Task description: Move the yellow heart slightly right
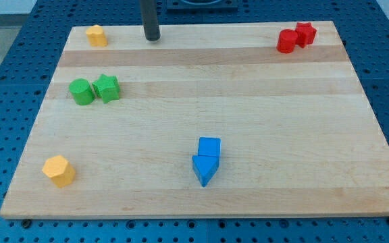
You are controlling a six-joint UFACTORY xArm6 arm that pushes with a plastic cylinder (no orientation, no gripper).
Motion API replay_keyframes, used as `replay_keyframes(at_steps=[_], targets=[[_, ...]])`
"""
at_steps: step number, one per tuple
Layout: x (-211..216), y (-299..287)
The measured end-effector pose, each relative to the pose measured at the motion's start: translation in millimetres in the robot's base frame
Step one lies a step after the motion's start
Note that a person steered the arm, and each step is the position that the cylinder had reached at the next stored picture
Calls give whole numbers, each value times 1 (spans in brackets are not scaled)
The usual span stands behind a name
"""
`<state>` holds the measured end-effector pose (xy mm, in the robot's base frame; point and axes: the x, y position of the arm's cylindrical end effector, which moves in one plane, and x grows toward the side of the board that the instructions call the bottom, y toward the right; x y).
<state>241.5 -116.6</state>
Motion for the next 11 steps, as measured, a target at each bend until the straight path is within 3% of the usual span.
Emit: replay_keyframes(at_steps=[2,4,5,7,11], targets=[[44,-67],[43,-167],[27,-188],[-8,-180],[-28,-65]])
